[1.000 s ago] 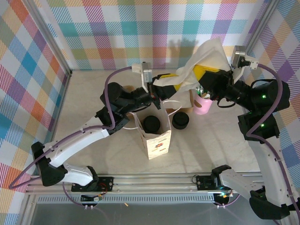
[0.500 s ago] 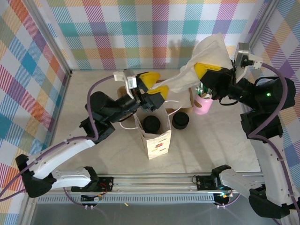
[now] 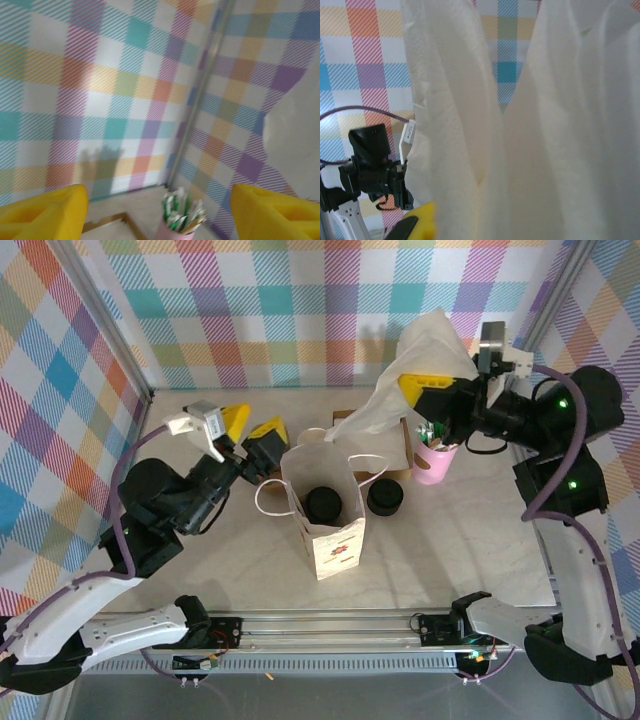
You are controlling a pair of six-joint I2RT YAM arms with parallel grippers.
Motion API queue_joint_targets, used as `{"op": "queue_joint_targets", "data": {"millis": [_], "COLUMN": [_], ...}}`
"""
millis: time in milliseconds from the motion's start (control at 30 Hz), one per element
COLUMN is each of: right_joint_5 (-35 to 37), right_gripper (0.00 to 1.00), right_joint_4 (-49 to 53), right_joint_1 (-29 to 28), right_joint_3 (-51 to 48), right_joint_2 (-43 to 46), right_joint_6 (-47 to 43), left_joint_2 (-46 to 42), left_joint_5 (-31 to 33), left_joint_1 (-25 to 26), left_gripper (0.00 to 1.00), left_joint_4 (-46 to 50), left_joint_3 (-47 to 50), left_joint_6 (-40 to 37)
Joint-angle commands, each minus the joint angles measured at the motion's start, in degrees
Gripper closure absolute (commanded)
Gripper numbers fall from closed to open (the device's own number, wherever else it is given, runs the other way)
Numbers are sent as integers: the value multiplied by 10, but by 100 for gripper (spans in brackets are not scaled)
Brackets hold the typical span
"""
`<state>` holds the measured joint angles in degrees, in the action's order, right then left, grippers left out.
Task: Pack the takeout coffee
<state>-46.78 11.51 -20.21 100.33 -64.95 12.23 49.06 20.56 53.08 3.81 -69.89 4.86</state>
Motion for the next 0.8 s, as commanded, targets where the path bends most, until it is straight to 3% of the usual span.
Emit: {"op": "queue_joint_targets", "data": {"millis": [0, 300, 433, 767], "right_joint_5": [-49, -124, -144, -133], "right_gripper": [100, 100, 100, 100], "right_joint_4": [28, 101, 103, 204], "right_joint_1": [0, -2, -13, -63], "right_joint_3": [26, 68, 73, 116], "right_joint_2": [-19, -88, -115, -167], "right_joint_6": [-47, -104, -109, -218], "left_joint_2": [-23, -52, -65, -59], "left_joint_5": [86, 152, 168, 197], "left_joint_1": [-6, -6, -6, -6], "left_gripper": [26, 27, 27, 27], "left_joint_4": [109, 287, 312, 380], "left_joint_3": [-13, -51, -50, -73], "left_joint_6": [6, 67, 81, 78]}}
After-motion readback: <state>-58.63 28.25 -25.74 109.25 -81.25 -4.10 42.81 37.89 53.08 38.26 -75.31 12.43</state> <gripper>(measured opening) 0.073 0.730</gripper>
